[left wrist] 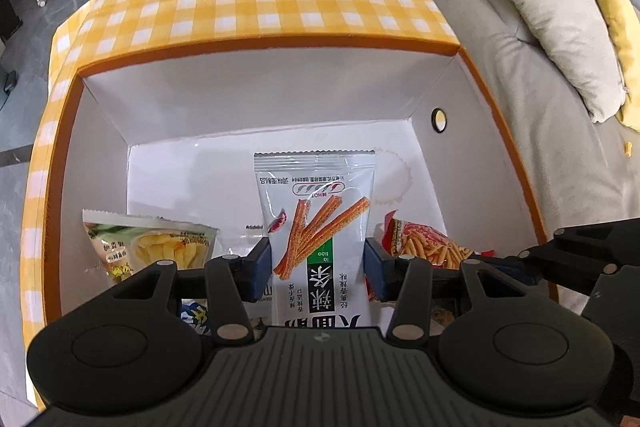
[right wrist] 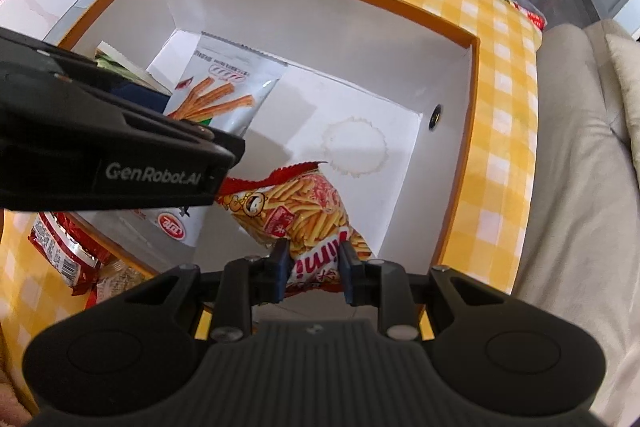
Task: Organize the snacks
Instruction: 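Lift both packets over the box and open both tools to release them, then withdraw both tools from the box toward the remaining snacks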
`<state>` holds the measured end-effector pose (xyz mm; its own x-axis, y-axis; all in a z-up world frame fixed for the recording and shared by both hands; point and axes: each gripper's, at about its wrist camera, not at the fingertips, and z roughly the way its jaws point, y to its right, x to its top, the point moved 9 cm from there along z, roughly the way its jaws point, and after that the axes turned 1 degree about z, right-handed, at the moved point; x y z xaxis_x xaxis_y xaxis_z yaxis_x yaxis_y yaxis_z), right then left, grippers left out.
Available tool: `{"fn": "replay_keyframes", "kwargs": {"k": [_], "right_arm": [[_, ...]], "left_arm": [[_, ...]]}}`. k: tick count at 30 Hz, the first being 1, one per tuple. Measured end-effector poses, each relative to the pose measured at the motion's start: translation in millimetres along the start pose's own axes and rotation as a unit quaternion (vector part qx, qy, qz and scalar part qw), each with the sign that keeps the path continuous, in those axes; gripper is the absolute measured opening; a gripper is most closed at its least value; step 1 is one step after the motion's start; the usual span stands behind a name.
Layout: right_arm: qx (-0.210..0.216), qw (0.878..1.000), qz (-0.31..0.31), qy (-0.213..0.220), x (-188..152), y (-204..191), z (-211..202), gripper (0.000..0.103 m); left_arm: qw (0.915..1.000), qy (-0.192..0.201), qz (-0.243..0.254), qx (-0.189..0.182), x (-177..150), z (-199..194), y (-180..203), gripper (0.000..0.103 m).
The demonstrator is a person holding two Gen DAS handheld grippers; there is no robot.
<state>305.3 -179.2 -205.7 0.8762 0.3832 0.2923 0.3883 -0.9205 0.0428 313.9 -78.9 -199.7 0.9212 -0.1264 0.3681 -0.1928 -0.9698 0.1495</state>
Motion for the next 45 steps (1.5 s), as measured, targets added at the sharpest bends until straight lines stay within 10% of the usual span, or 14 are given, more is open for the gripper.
{"fn": "replay_keyframes", "kwargs": {"k": [12, 24, 45], "right_arm": [[0.007, 1.000, 0.008, -0.028, 1, 5, 7, 0.025], [0.010, 1.000, 0.014, -0.011, 8, 1, -18, 0.049], [-0.013, 0.969, 0.138, 0.205, -22, -28, -143, 0.060]], "left_arm": [[0.9999, -0.006, -0.004, 0.012, -9, -5, -6, 0.064], [0.9988, 0.034, 0.002, 0.033, -1, -44, -8, 0.070], [0.9700, 0.235, 0.015, 0.061, -45, -190, -7, 0.070]]}}
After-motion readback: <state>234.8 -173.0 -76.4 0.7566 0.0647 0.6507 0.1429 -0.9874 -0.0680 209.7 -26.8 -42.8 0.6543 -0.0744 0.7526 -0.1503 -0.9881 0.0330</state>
